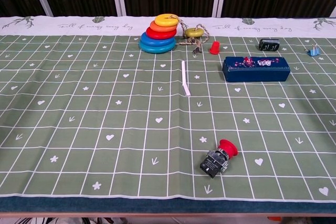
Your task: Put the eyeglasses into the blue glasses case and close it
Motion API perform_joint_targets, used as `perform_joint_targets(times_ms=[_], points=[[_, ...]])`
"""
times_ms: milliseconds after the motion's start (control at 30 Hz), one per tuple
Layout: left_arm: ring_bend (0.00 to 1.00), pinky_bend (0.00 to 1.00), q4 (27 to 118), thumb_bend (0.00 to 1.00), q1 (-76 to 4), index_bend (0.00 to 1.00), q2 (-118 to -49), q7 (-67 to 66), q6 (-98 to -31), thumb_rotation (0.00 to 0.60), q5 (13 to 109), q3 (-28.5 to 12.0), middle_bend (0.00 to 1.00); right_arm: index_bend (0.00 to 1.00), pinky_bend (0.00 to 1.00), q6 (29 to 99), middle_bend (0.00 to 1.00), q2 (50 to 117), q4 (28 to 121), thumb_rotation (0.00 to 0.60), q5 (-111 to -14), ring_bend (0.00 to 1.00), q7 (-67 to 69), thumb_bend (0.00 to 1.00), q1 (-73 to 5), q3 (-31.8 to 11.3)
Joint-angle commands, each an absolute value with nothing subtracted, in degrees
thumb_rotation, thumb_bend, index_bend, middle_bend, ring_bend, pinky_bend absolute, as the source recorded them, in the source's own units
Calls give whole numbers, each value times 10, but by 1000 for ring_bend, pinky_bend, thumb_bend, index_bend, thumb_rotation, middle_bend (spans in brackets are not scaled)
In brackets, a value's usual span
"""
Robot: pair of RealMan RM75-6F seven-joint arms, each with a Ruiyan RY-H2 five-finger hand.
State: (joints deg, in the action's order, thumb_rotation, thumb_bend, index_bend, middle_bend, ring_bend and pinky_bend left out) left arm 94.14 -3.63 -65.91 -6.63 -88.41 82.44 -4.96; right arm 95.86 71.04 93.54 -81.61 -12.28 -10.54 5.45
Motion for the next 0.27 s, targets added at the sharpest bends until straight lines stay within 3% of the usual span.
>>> perform_joint_targets(times_ms=[33,267], points=[[0,0,941,315,-37,137,-659,-65,-883,600,825,-50,0,64,199,957,41,713,933,600,-819,36,-123,261,-98,53],[0,0,938,315,-38,137,-660,-66,-884,600,834,-46,0,61,199,942,41,706,946,600,-825,36,-126,262,-91,45]])
